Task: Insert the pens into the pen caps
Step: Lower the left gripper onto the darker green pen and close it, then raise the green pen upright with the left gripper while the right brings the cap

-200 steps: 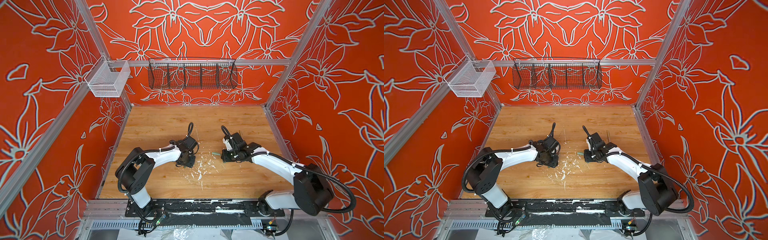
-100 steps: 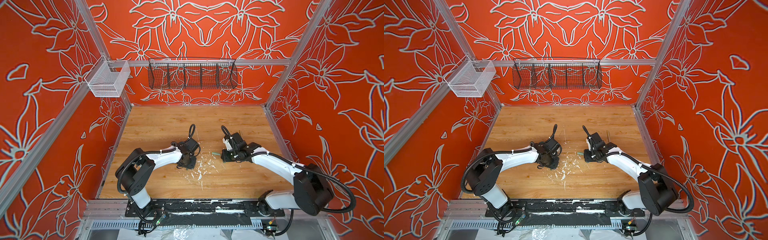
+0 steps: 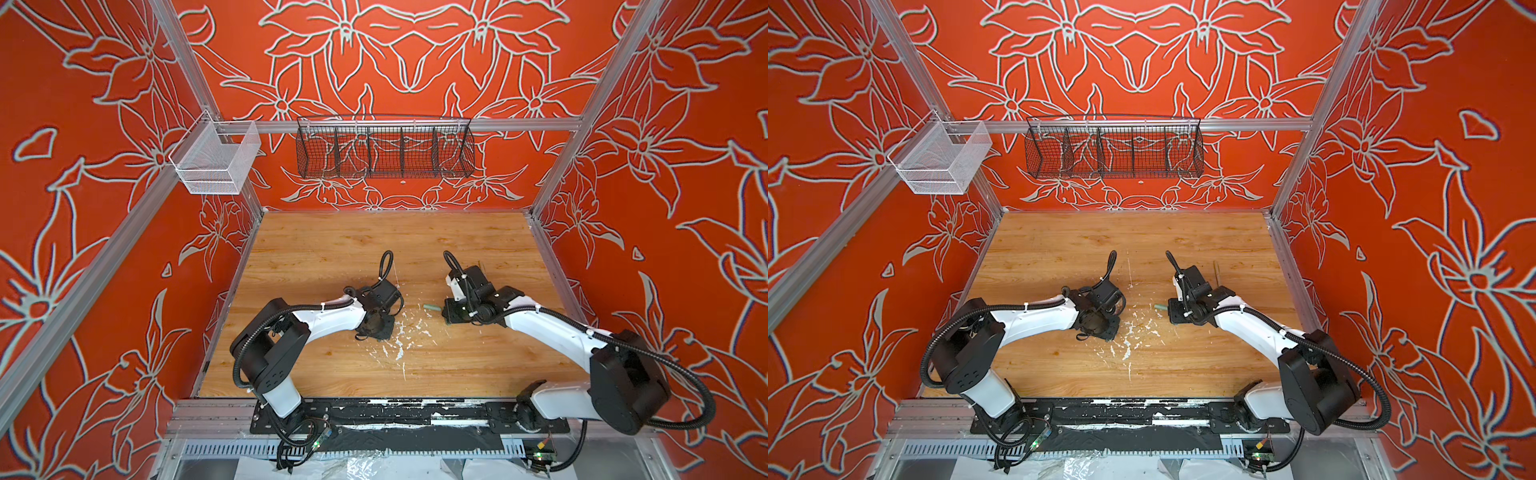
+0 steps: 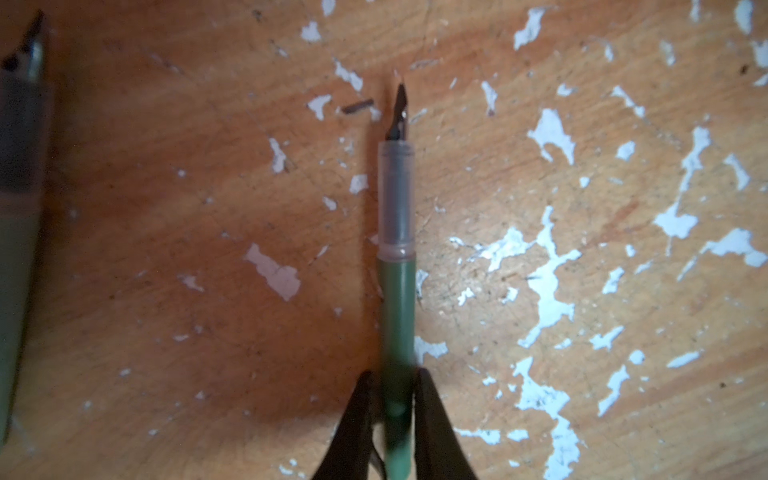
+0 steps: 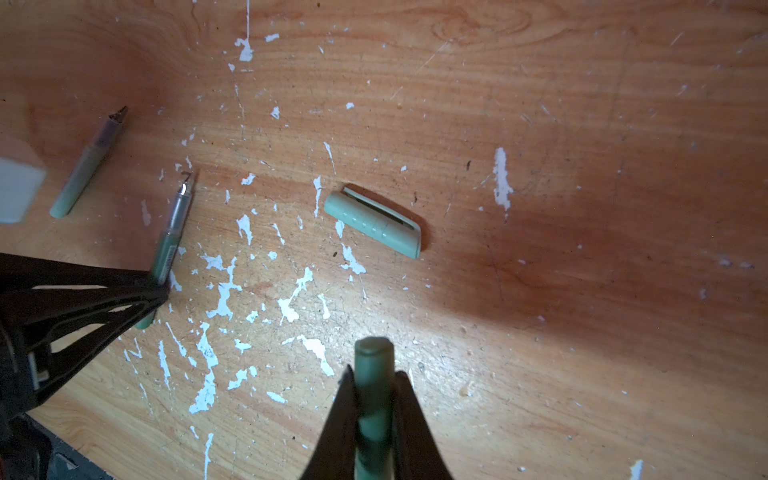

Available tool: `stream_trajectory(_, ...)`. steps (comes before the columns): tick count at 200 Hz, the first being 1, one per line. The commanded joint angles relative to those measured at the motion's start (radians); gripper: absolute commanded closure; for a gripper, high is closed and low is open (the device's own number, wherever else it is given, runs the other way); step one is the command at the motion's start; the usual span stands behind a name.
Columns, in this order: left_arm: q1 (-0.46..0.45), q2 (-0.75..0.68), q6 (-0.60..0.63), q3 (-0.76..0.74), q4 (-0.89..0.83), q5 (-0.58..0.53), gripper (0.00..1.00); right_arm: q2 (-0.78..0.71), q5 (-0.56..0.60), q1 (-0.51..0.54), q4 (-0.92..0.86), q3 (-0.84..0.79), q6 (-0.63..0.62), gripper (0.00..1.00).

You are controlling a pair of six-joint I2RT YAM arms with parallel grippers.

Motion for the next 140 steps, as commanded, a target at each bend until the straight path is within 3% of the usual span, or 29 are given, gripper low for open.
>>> stream_trajectory(1,-0.014,0.016,-0.006,-0.039,-0.044,0.007,0.85,0.004,0.0,-0.006,0.011,-0.008,0.018,0.91)
stream_trajectory(16,-0.014,0.009,0.0,-0.031,-0.052,0.0,0.89,-0.003,0.007,-0.006,0.009,-0.009,0.017,0.91)
stream_trajectory(32,-0.014,0.003,0.008,-0.016,-0.067,-0.014,1.0,-0.011,0.008,-0.005,0.02,-0.015,0.02,0.91)
stream_trajectory(100,-0.014,-0.102,0.052,0.062,-0.075,-0.023,1.0,-0.064,-0.005,-0.006,0.067,0.014,0.035,0.92)
stream_trajectory(140,-0.022,-0.305,0.083,0.03,0.149,0.045,1.0,-0.178,-0.013,-0.008,0.116,0.054,0.024,0.95)
